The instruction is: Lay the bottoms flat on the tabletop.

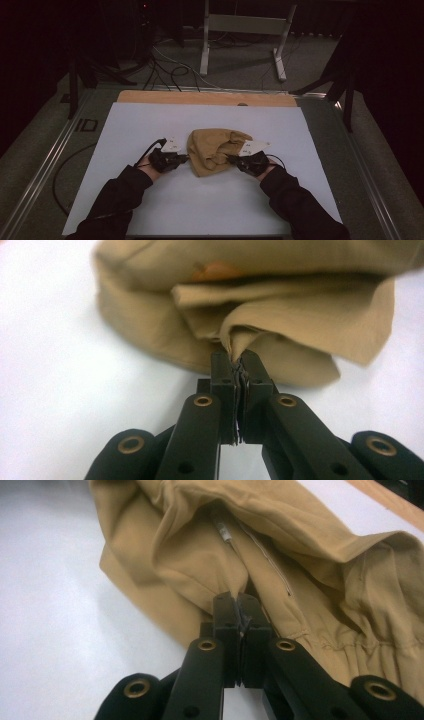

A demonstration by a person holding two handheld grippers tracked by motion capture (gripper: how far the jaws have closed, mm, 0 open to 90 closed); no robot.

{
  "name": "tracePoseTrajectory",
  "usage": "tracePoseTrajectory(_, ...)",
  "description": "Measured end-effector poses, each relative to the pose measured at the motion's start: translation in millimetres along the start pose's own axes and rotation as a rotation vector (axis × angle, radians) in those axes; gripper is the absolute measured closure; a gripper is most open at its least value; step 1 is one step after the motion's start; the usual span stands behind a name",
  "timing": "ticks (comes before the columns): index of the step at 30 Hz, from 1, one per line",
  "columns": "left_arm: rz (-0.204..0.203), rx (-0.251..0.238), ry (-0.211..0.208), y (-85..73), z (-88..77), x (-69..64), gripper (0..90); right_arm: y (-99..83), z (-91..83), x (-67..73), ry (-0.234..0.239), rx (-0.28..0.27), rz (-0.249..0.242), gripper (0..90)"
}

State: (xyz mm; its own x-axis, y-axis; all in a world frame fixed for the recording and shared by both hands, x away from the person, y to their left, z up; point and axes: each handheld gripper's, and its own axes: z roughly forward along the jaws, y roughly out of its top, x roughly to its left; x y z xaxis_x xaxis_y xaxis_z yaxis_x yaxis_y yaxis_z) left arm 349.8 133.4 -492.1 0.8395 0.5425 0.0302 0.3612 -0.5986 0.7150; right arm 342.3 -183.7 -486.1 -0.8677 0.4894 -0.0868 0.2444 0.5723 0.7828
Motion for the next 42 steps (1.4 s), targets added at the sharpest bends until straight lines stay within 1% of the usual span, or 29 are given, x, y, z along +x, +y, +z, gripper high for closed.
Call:
tracePoseTrajectory(1,-0.007,-0.007,-0.003,-1.3,-5.3,1.0,88.2,0.0,-3.2,0.6,-0.001,-0.002,0.009,89.2)
tracePoseTrajectory(3,0.003,-0.009,0.001,-3.5,-14.5,-0.3,88.3,-0.5,-10.2,0.5,0.011,-0.020,0.023,89.2)
tracePoseTrajectory(4,0.008,-0.006,-0.003,-4.4,-18.1,-2.2,88.3,-0.1,-13.0,2.3,0.011,-0.022,0.020,89.2)
tracePoseTrajectory(5,0.020,-0.006,-0.003,-5.4,-21.2,-5.3,88.3,0.4,-15.3,4.2,0.013,-0.024,0.002,89.3)
tracePoseTrajectory(6,0.035,-0.002,0.002,-6.5,-24.1,-9.2,88.3,1.5,-17.4,7.7,0.010,-0.026,0.015,89.3)
tracePoseTrajectory(7,0.043,-0.002,0.002,-7.9,-27.1,-13.0,88.2,2.0,-19.5,9.3,0.014,-0.031,-0.006,89.3)
tracePoseTrajectory(8,0.047,-0.006,-0.001,-9.3,-30.9,-16.4,88.1,3.2,-21.6,12.3,0.009,-0.034,-0.002,89.3)
tracePoseTrajectory(9,0.051,-0.015,-0.009,-11.0,-35.1,-20.2,88.1,3.4,-23.9,12.7,0.007,-0.037,-0.040,89.3)
tracePoseTrajectory(12,0.058,-0.033,-0.041,-14.9,-43.7,-33.2,87.9,4.5,-33.8,18.7,0.012,-0.056,-0.036,89.3)
tracePoseTrajectory(15,0.079,-0.022,-0.082,-17.8,-44.6,-48.8,86.4,1.6,-43.3,22.9,0.008,-0.052,-0.031,89.4)
tracePoseTrajectory(16,0.083,-0.024,-0.096,-18.6,-44.5,-53.9,85.4,-0.3,-46.1,25.1,0.006,-0.052,-0.016,89.3)
tracePoseTrajectory(17,0.089,-0.025,-0.101,-19.1,-44.4,-57.7,81.9,-3.4,-48.4,25.0,0.005,-0.046,-0.035,89.3)
tracePoseTrajectory(18,0.077,-0.029,-0.111,-19.7,-44.3,-59.8,77.4,-6.1,-50.9,27.5,0.006,-0.038,-0.011,89.3)
tracePoseTrajectory(19,0.060,-0.031,-0.129,-19.8,-44.2,-59.7,70.3,-9.8,-52.1,28.6,0.002,-0.032,-0.002,89.3)
tracePoseTrajectory(20,0.045,-0.031,-0.129,-19.8,-43.8,-59.5,61.6,-14.1,-52.5,28.3,0.009,-0.022,0.002,89.3)
tracePoseTrajectory(21,0.045,-0.029,-0.126,-19.6,-42.9,-58.9,58.2,-18.4,-52.3,28.8,0.008,-0.012,0.008,89.4)
tracePoseTrajectory(23,0.044,-0.017,-0.112,-17.9,-38.6,-57.0,51.9,-25.4,-51.2,28.9,0.010,0.003,0.016,89.3)
tracePoseTrajectory(26,0.041,-0.013,-0.094,-12.2,-26.7,-51.9,50.5,-29.1,-49.0,28.8,0.012,0.012,0.024,89.3)
tracePoseTrajectory(27,0.041,-0.013,-0.094,-12.2,-26.7,-51.9,50.4,-29.1,-49.0,28.8,0.012,0.012,0.024,89.3)
tracePoseTrajectory(29,0.060,-0.003,-0.082,-4.0,-10.9,-45.2,50.5,-28.3,-47.0,28.1,0.011,0.011,0.021,89.3)
tracePoseTrajectory(30,0.060,-0.001,-0.084,-2.4,-7.0,-43.3,50.5,-28.2,-46.6,28.2,0.007,0.012,0.019,89.3)
tracePoseTrajectory(31,0.054,-0.004,-0.089,-0.9,-3.3,-41.1,50.5,-28.2,-46.6,27.9,0.006,0.014,0.017,89.3)
tracePoseTrajectory(32,0.035,-0.012,-0.107,0.9,1.2,-37.3,50.5,-28.5,-46.5,27.8,0.008,0.014,0.018,89.3)
tracePoseTrajectory(33,0.028,-0.017,-0.122,2.5,5.8,-35.1,50.4,-29.0,-46.1,27.7,0.006,0.011,0.018,89.3)
tracePoseTrajectory(35,0.064,0.001,-0.120,6.5,15.0,-34.9,47.9,-29.5,-46.0,27.4,0.008,0.016,0.022,89.3)
tracePoseTrajectory(36,0.082,0.012,-0.129,8.4,19.1,-34.9,47.0,-29.9,-45.4,27.0,0.007,0.016,0.017,89.3)
tracePoseTrajectory(37,0.079,0.009,-0.143,10.1,23.3,-35.2,45.2,-30.2,-44.9,27.2,0.007,0.016,0.022,89.3)
tracePoseTrajectory(38,0.092,0.023,-0.146,11.8,26.8,-34.9,45.0,-30.5,-44.5,26.7,0.010,0.015,0.022,89.3)
tracePoseTrajectory(42,0.086,0.038,-0.186,15.5,40.5,-32.0,44.2,-31.0,-43.2,25.8,0.007,0.022,0.017,89.3)
